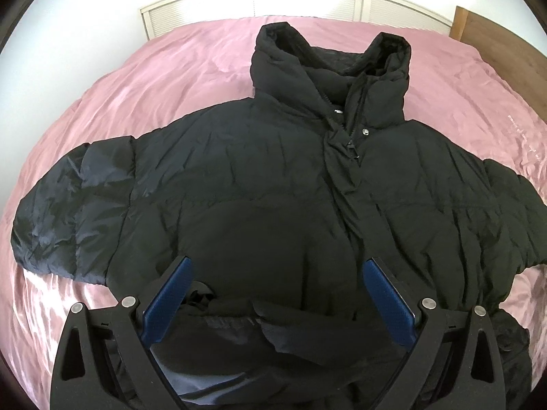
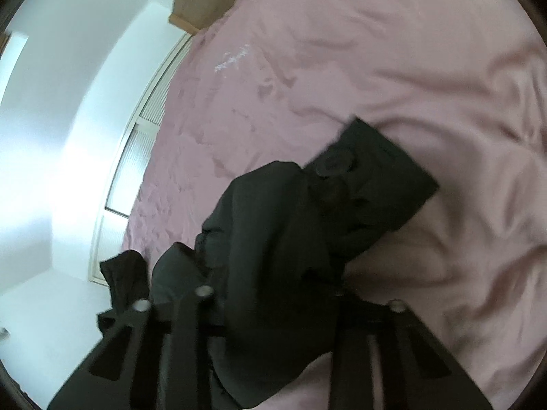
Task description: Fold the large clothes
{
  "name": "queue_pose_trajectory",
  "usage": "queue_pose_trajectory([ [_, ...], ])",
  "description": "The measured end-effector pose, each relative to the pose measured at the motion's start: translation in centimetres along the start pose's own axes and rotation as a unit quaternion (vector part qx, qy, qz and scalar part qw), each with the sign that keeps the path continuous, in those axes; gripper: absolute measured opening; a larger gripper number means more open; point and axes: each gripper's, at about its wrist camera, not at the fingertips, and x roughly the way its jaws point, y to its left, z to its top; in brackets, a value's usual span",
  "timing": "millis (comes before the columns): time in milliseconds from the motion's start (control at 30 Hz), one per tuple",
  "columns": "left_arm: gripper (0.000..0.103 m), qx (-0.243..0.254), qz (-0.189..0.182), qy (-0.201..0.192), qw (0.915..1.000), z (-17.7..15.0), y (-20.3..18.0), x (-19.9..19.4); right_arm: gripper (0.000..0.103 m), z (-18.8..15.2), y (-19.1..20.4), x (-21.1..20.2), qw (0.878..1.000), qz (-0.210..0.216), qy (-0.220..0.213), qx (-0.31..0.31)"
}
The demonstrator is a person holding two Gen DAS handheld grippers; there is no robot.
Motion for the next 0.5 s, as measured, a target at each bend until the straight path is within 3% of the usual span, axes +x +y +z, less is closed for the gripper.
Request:
queue_pose_trajectory([
  [300,0.099,-0.011,-0.015,-0.008,0.9998,-0.2,1.4,-1.1,0.014,0.2,7.0,-2.5,0.994,-0.031,-0.031,-0.095],
  [500,0.099,-0.029,-0.025,-0.016,0.9992,-0.4,3.0,-2.1,0.012,-1.8,14.4,-3.5,0.984,-0.011,-0.033,-0.174],
])
